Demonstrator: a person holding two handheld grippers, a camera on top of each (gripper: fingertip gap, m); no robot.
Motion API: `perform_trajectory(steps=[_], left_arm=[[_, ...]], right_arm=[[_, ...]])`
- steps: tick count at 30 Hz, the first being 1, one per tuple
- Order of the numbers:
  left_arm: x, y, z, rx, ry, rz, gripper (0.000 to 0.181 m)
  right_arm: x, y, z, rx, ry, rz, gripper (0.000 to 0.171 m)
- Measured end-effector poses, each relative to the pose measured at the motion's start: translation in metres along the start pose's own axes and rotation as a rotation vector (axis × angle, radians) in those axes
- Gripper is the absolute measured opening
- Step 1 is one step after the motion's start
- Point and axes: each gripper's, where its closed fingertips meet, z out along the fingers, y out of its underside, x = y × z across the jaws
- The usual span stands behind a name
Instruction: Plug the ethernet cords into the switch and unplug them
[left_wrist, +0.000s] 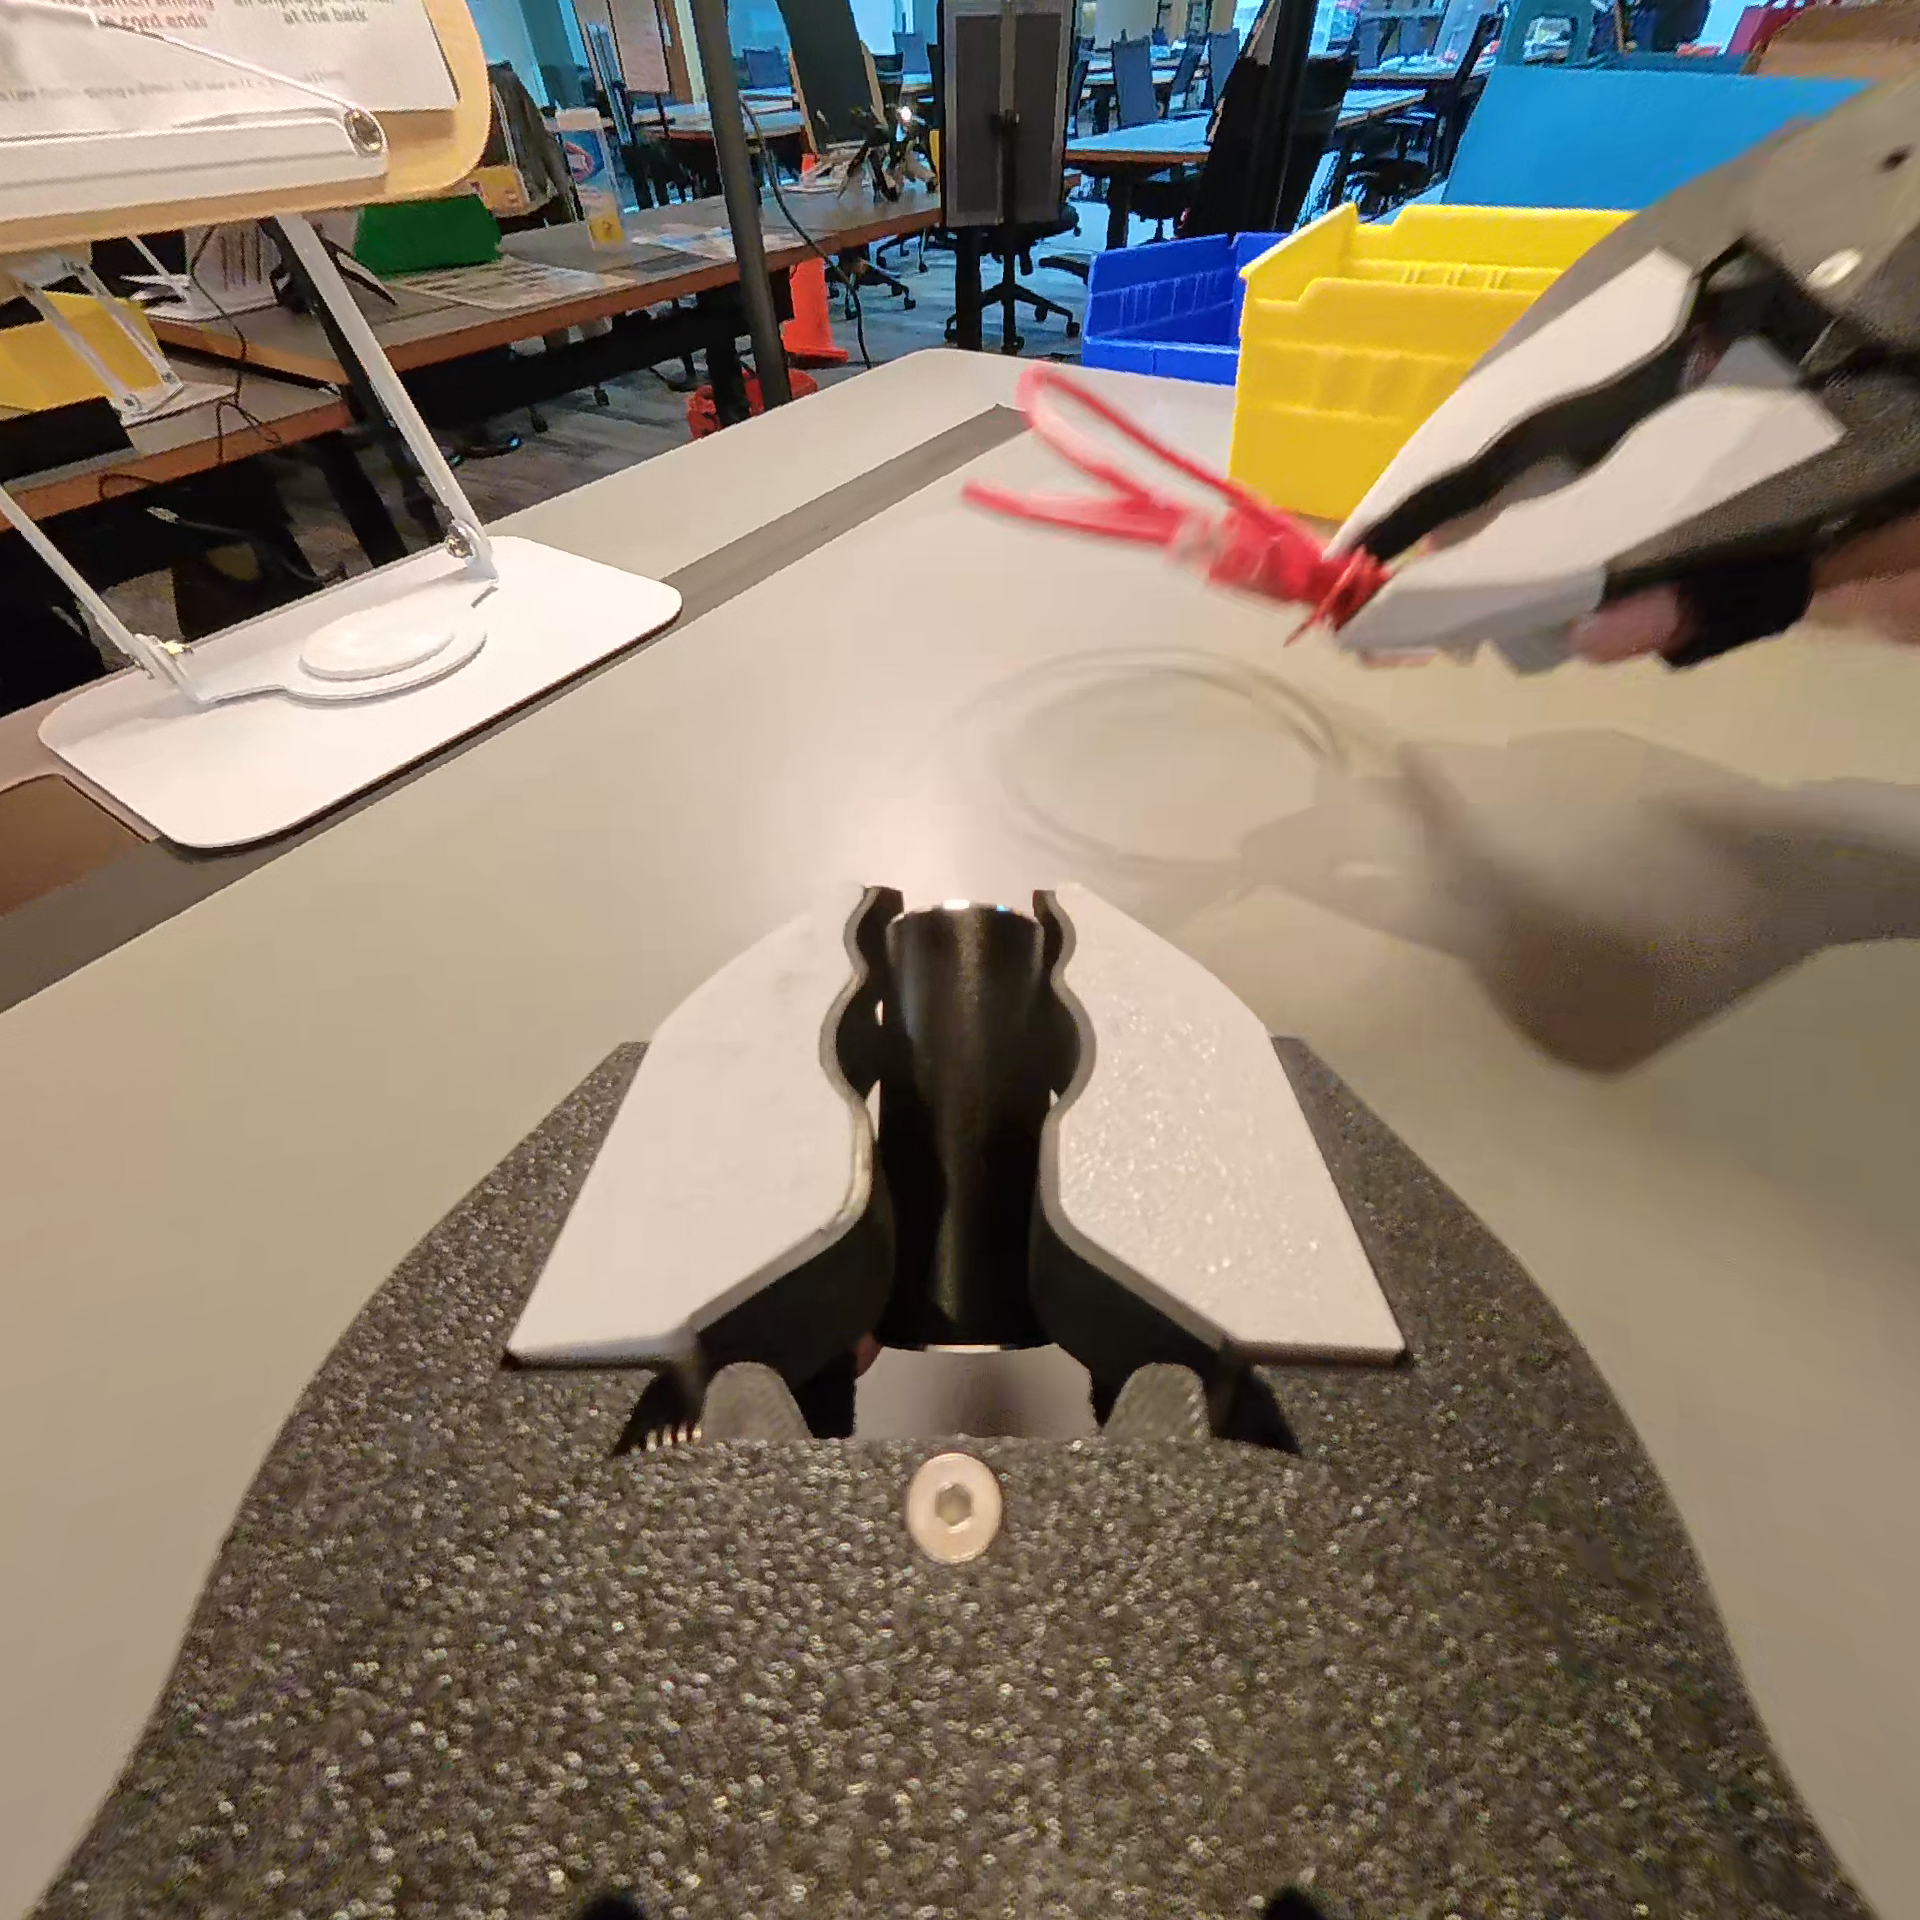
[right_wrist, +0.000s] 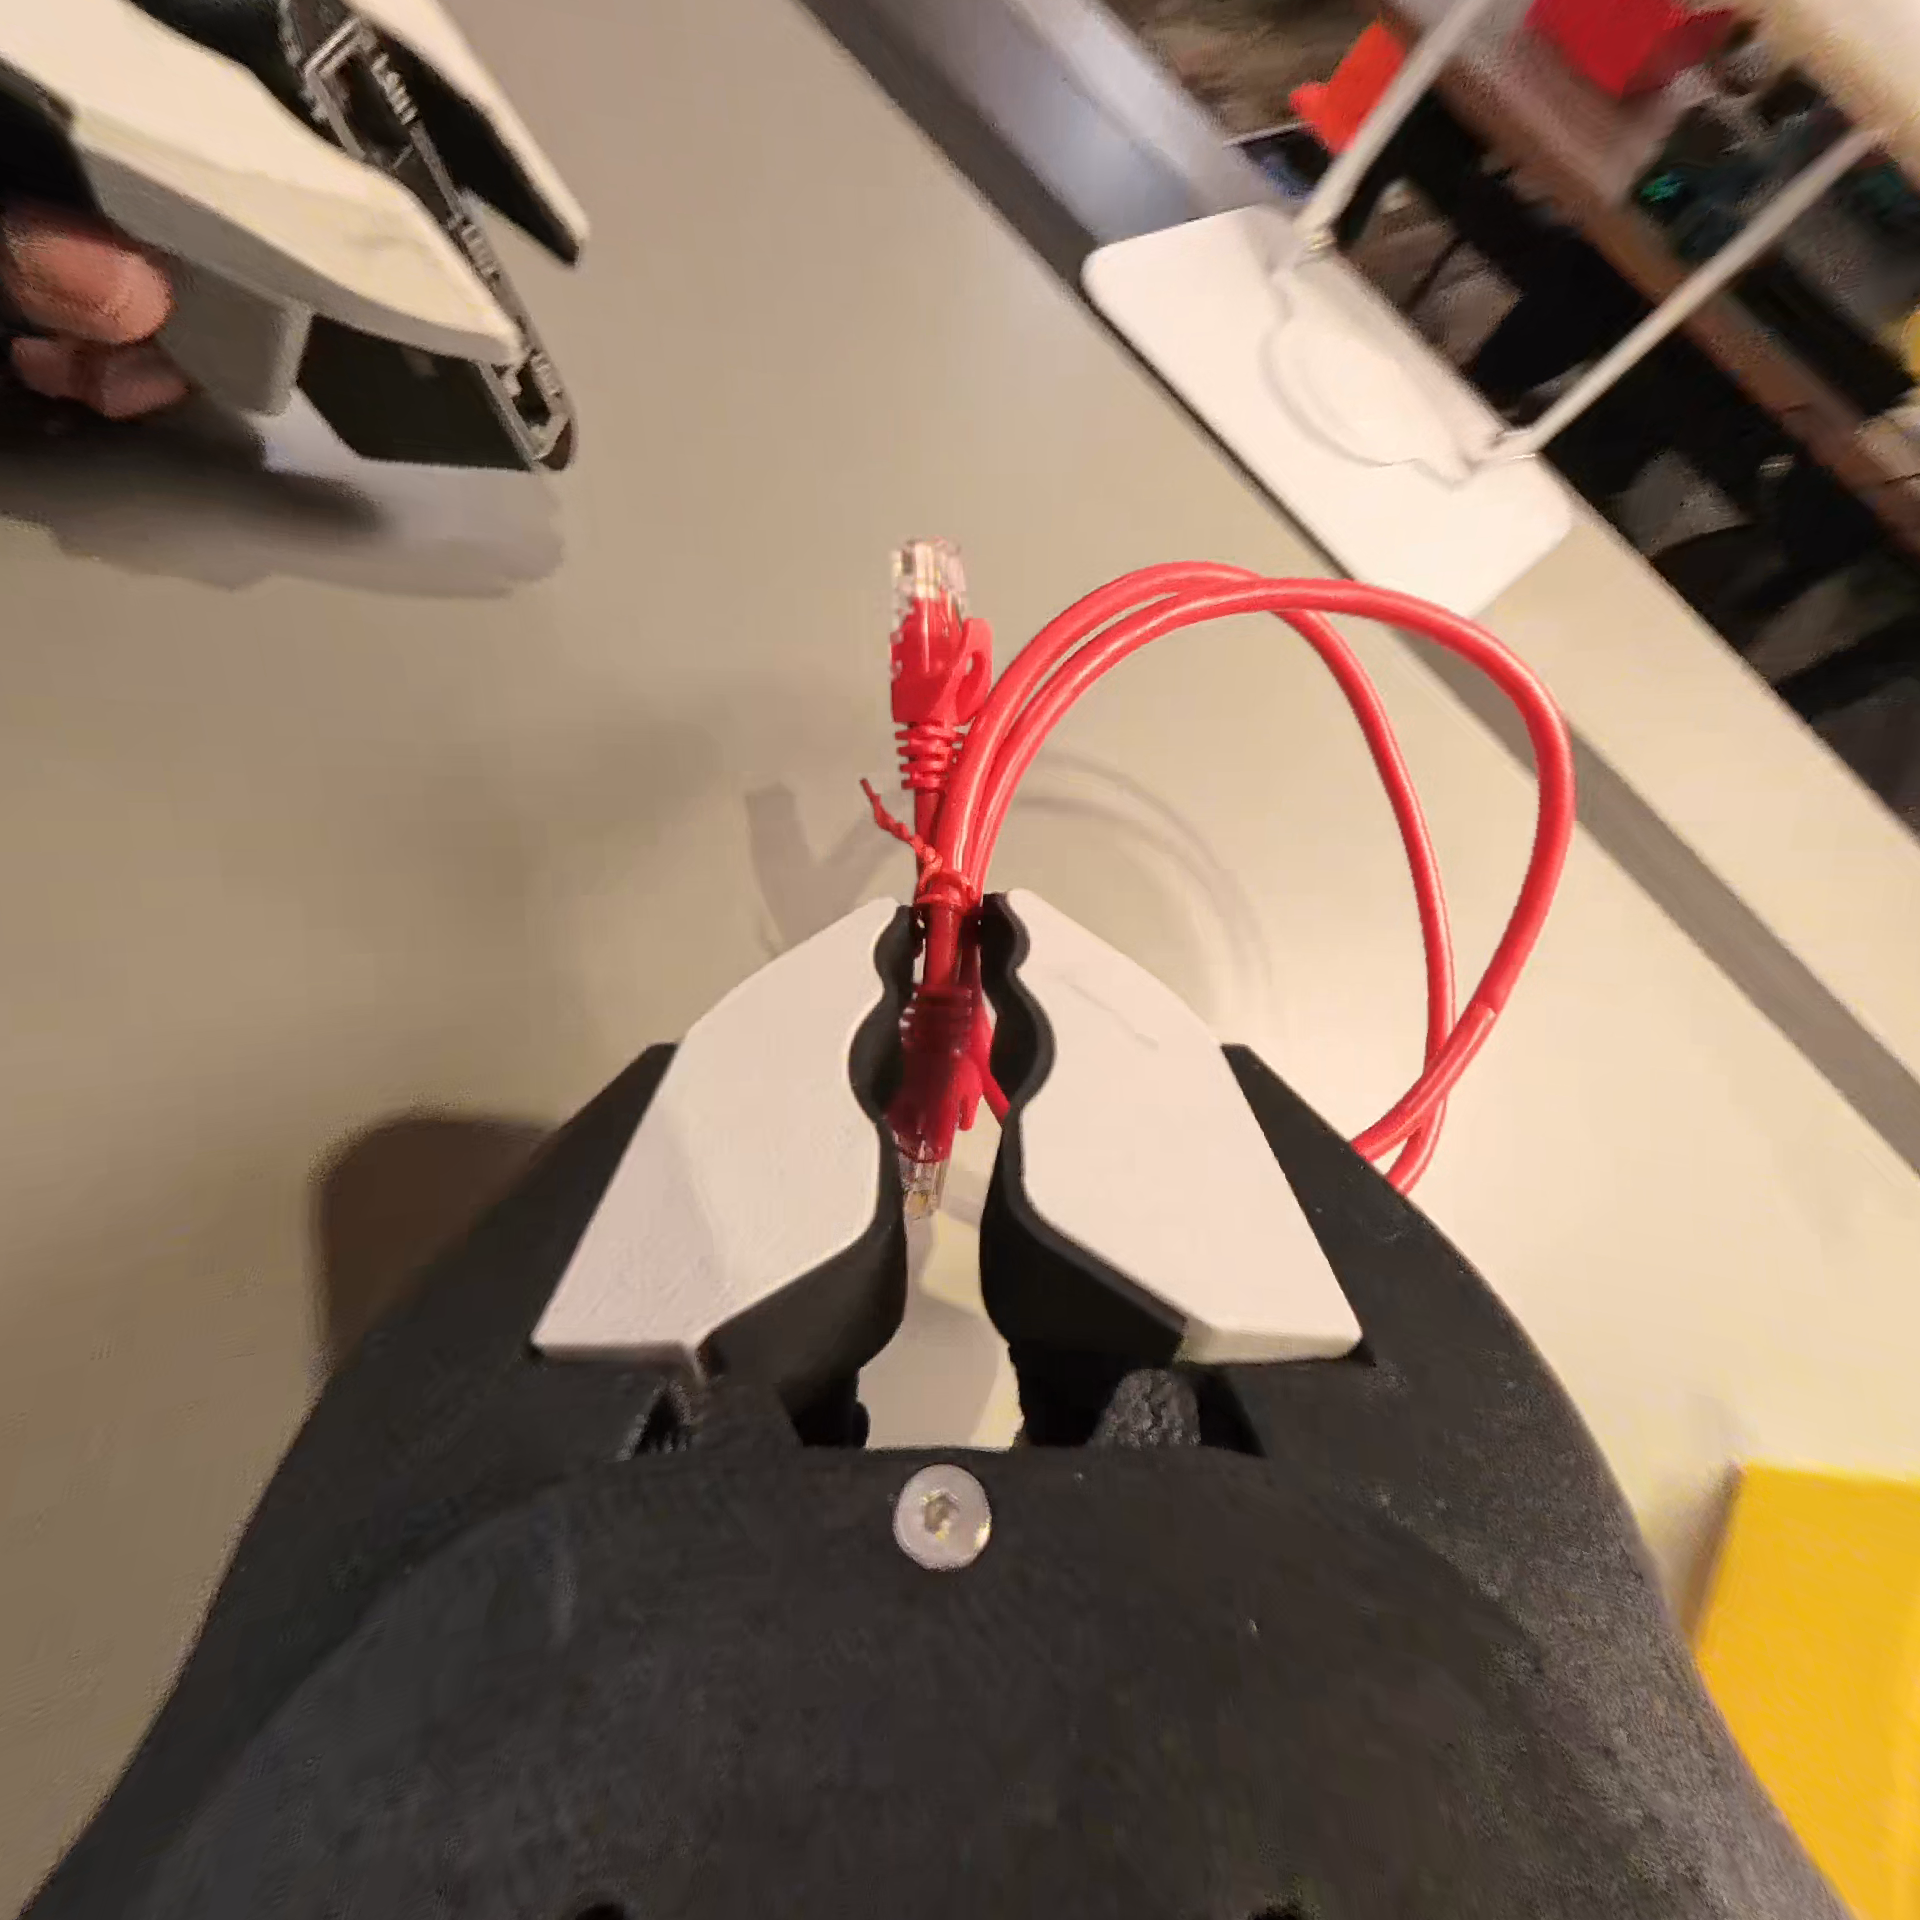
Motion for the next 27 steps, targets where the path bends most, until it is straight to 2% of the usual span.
perform_trajectory(steps=[3, 7, 10, 13, 16, 19, 21, 24, 27], left_arm=[[-0.001, 0.000, 0.000, 0.003, 0.003, -0.011, 0.027], [-0.004, -0.001, -0.001, 0.011, -0.003, -0.030, 0.027], [-0.005, -0.001, -0.001, 0.010, -0.006, -0.030, 0.027], [-0.005, -0.001, 0.000, 0.007, -0.006, -0.028, 0.027], [-0.004, 0.000, 0.001, 0.000, -0.007, -0.021, 0.027], [-0.003, 0.000, 0.001, -0.003, -0.010, -0.011, 0.027], [-0.003, 0.000, 0.001, -0.001, -0.014, -0.011, 0.027], [-0.004, -0.001, 0.000, 0.008, -0.018, -0.014, 0.027], [-0.004, -0.001, -0.001, 0.012, -0.015, -0.019, 0.027]], right_arm=[[0.036, 0.002, -0.043, 0.056, 0.111, 0.048, 0.012], [0.094, 0.011, -0.120, 0.079, 0.261, 0.120, 0.012], [0.130, 0.029, -0.181, 0.050, 0.386, 0.158, 0.012], [0.153, 0.059, -0.224, -0.004, 0.493, 0.215, 0.012], [0.162, 0.101, -0.236, -0.022, 0.518, 0.351, 0.012], [0.162, 0.155, -0.223, -0.084, 0.495, 0.531, 0.014], [0.162, 0.176, -0.218, -0.086, 0.499, 0.620, 0.014], [0.164, 0.168, -0.224, -0.024, 0.529, 0.624, 0.022], [0.165, 0.148, -0.234, -0.044, 0.570, 0.514, 0.027]])
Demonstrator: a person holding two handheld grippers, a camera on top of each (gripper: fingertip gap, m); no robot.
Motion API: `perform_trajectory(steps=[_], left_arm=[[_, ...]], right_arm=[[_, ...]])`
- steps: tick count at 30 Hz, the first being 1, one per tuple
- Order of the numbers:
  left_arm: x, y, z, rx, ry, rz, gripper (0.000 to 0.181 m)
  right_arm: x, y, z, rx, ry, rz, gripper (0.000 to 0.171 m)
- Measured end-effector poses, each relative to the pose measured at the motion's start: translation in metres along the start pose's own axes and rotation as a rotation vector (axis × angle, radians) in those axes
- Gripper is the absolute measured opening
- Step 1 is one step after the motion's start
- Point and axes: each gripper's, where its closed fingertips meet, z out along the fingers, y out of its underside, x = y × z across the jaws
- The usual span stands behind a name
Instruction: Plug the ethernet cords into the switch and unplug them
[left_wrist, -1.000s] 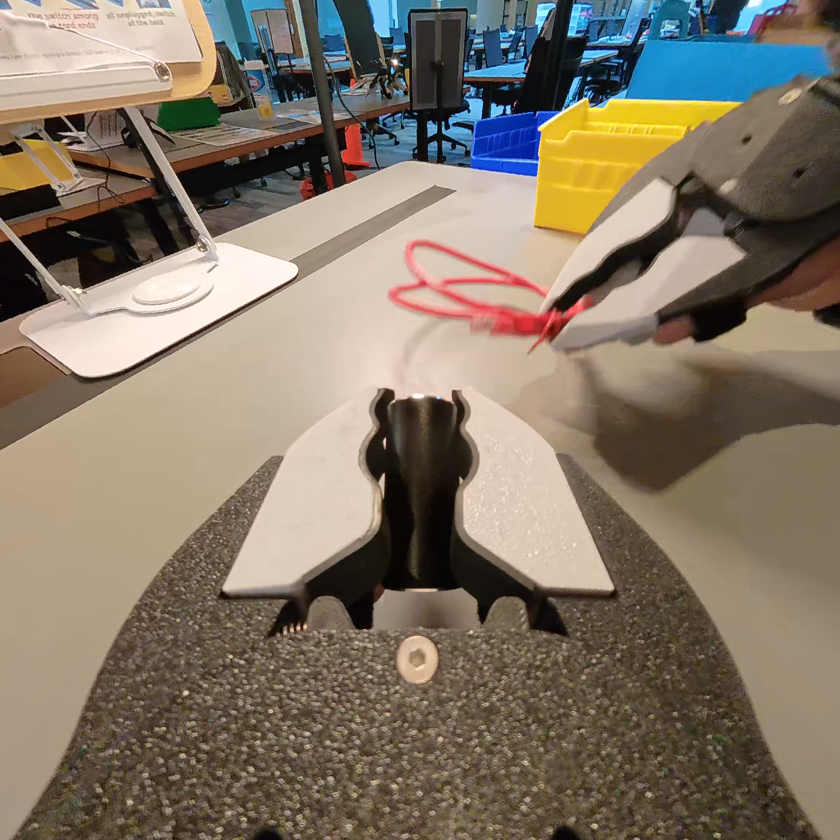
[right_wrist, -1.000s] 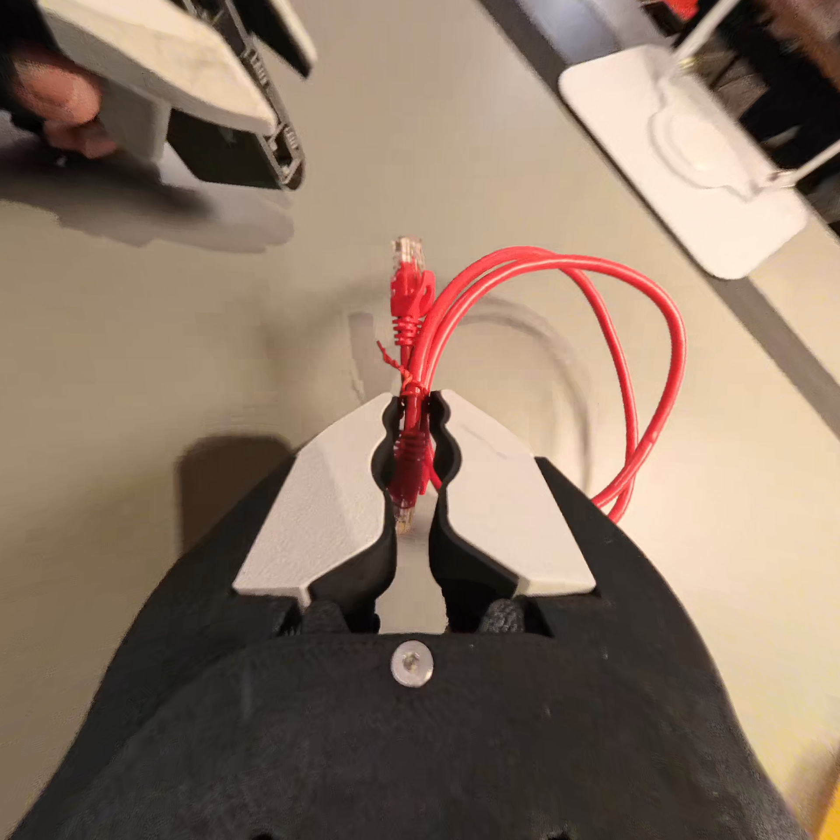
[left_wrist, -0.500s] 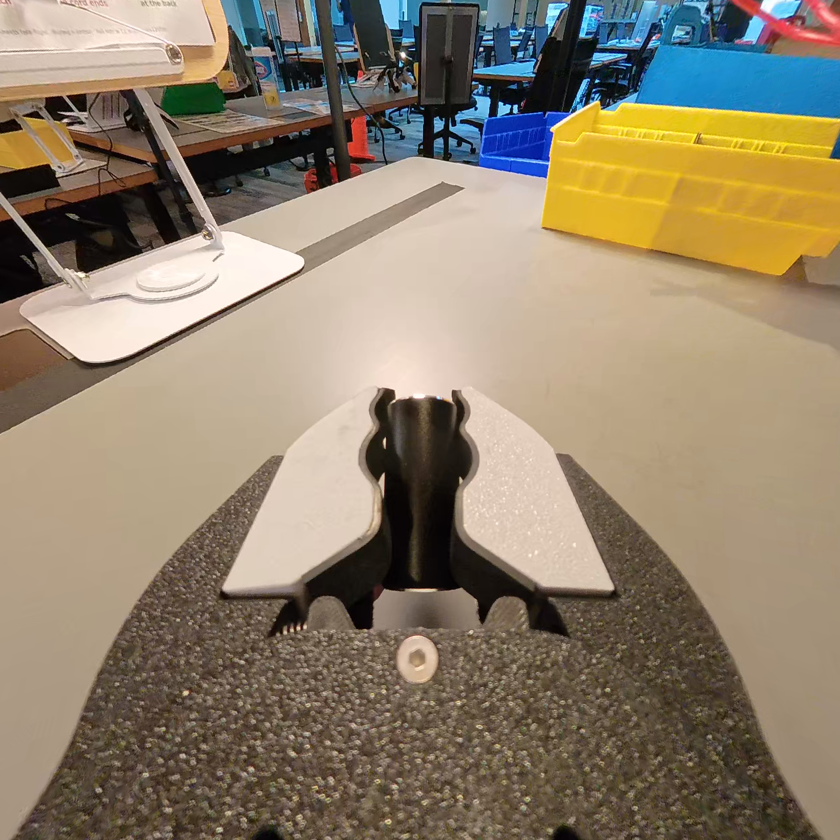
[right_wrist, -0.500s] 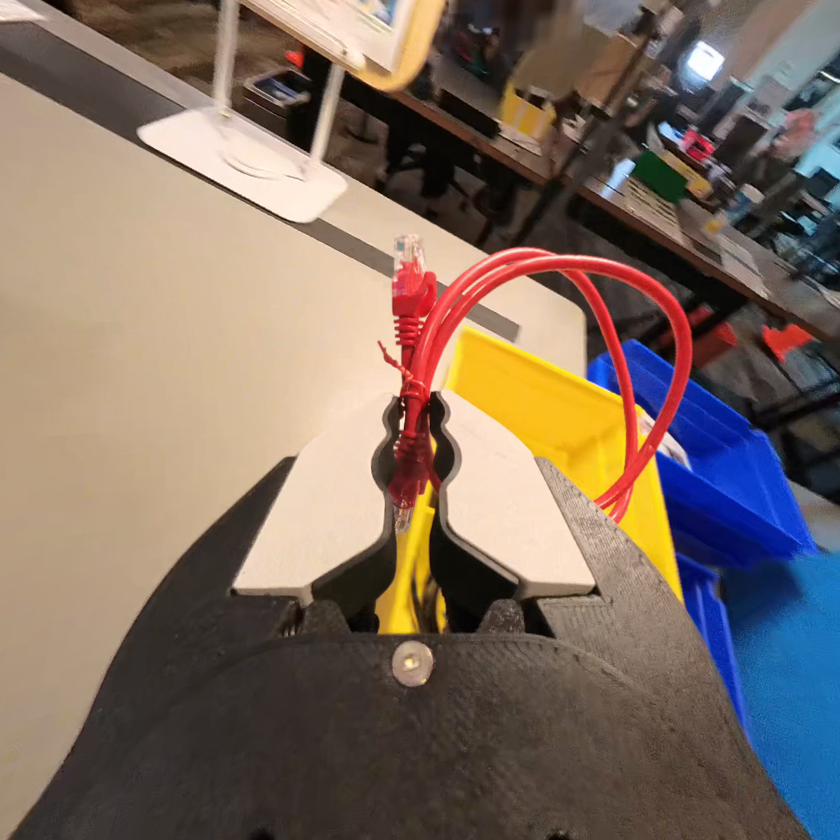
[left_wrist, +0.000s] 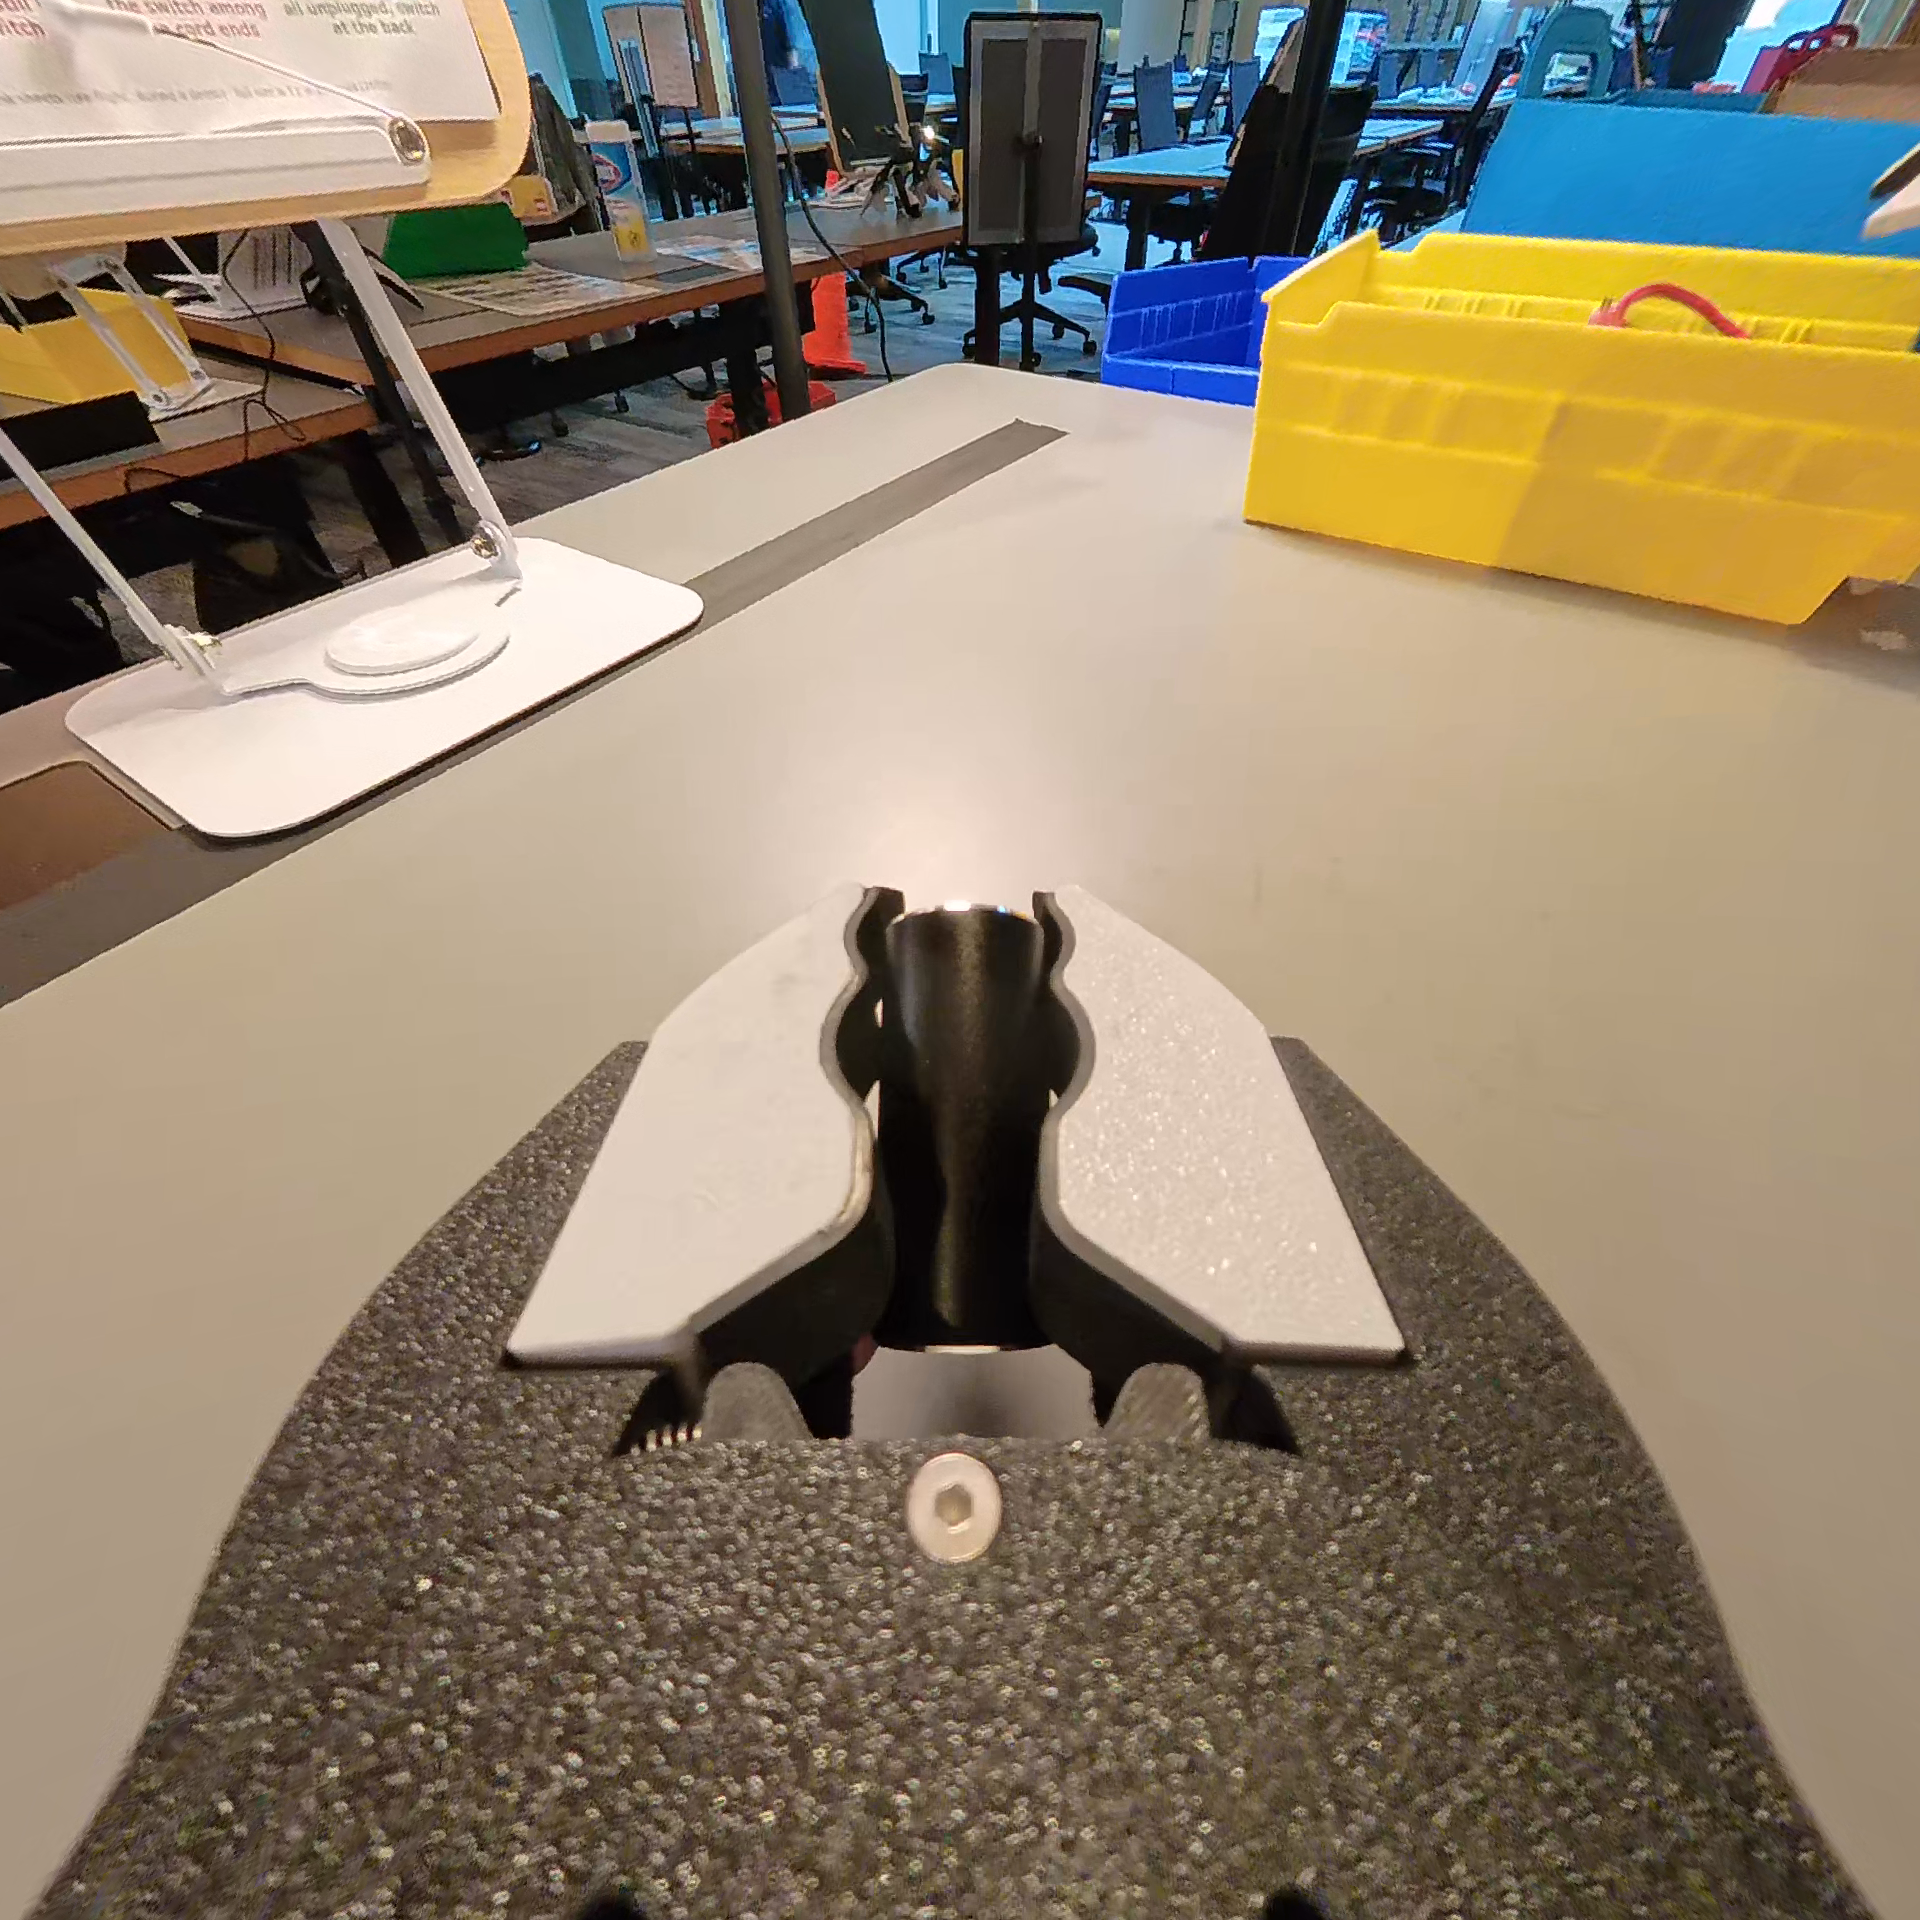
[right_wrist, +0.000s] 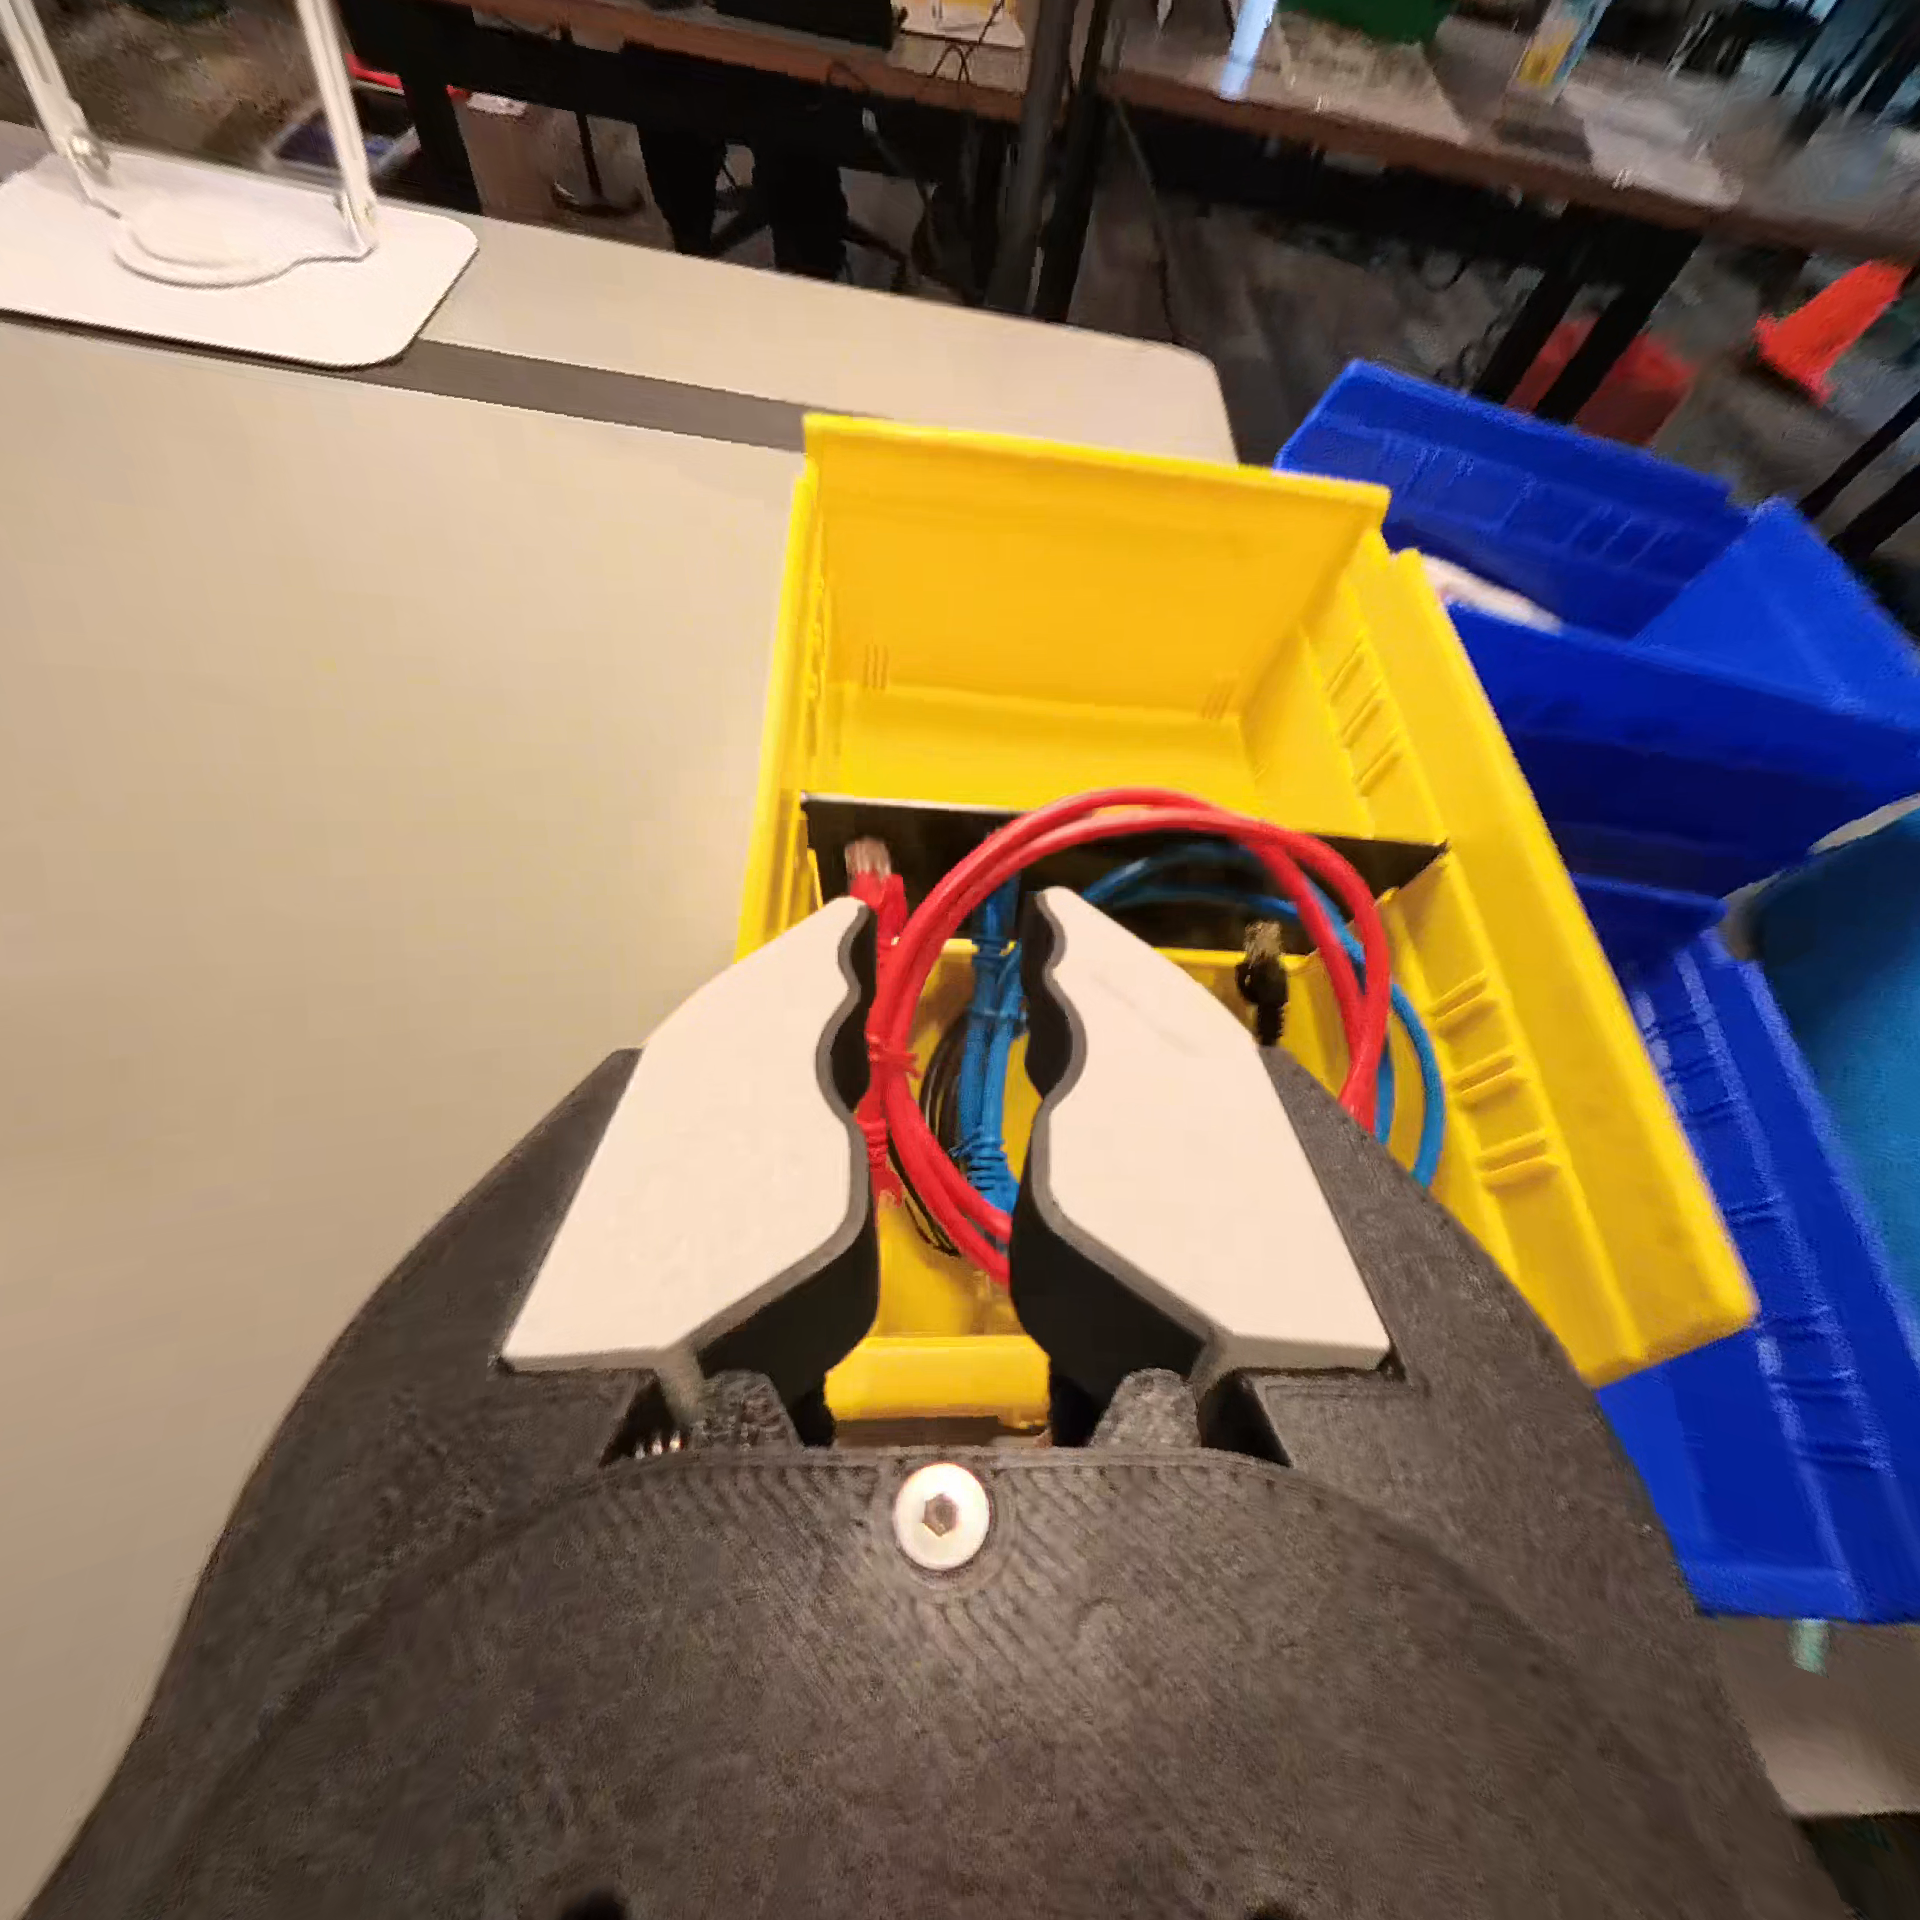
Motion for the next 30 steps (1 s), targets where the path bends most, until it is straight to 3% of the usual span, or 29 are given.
perform_trajectory(steps=[4, 7, 12, 17, 24, 30], left_arm=[[0.003, -0.002, 0.000, 0.014, 0.035, -0.057, 0.027], [0.013, -0.009, 0.000, 0.065, 0.139, -0.232, 0.027], [0.030, -0.011, 0.001, 0.105, 0.335, -0.530, 0.028], [0.024, -0.017, -0.004, 0.164, 0.376, -0.612, 0.028], [0.005, -0.030, -0.014, 0.326, 0.404, -0.807, 0.027], [-0.002, -0.033, -0.016, 0.415, 0.399, -0.908, 0.027]], right_arm=[[-0.041, -0.038, -0.008, 0.117, -0.054, -0.176, 0.028], [-0.111, -0.053, 0.007, 0.213, -0.229, -0.266, 0.028], [-0.267, -0.037, 0.052, 0.276, -0.646, -0.362, 0.040], [-0.382, -0.023, 0.072, 0.329, -0.857, -0.555, 0.063], [-0.450, -0.044, 0.068, 0.580, -0.820, -0.764, 0.077], [-0.468, -0.049, 0.076, 0.651, -0.748, -0.784, 0.079]])
